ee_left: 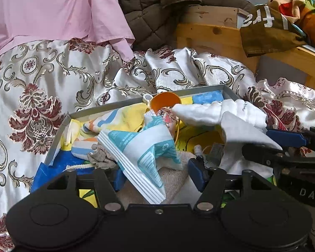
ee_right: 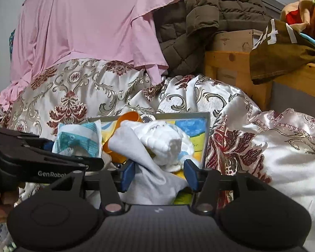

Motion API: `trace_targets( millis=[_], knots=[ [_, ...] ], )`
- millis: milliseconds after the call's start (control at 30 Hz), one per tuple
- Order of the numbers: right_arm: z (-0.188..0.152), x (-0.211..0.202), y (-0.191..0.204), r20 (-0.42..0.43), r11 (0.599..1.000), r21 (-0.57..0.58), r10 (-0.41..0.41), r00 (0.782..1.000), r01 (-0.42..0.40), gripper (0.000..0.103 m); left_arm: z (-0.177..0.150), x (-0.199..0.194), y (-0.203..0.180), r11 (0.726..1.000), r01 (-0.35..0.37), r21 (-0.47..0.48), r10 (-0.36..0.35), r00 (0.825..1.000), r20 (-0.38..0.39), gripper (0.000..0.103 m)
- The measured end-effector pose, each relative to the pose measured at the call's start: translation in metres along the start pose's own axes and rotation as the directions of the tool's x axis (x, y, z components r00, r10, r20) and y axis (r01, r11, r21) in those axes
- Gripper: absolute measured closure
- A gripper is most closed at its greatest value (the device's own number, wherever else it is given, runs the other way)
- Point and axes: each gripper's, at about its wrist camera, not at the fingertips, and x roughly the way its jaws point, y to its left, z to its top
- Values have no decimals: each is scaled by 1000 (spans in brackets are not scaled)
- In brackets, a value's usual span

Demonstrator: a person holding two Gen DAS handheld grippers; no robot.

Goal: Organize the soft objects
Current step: 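Carry the mask packet and white cloth over the grey tray with both tools, then open the left tool to drop the packet while the right releases the cloth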

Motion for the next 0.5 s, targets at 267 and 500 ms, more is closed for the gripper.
trace_targets(
  millis=[267, 500],
  knots=[
    [-4, -1, 5, -13, 1000, -21, 10, 1000, -10, 42, -5, -3, 12, 999, -5, -34, 5, 1000, -9, 30],
    [-5, -4, 9, -9, 999, -37, 15, 1000, -15, 36, -7, -8, 18, 998, -33, -44, 33, 999, 1, 24]
  ],
)
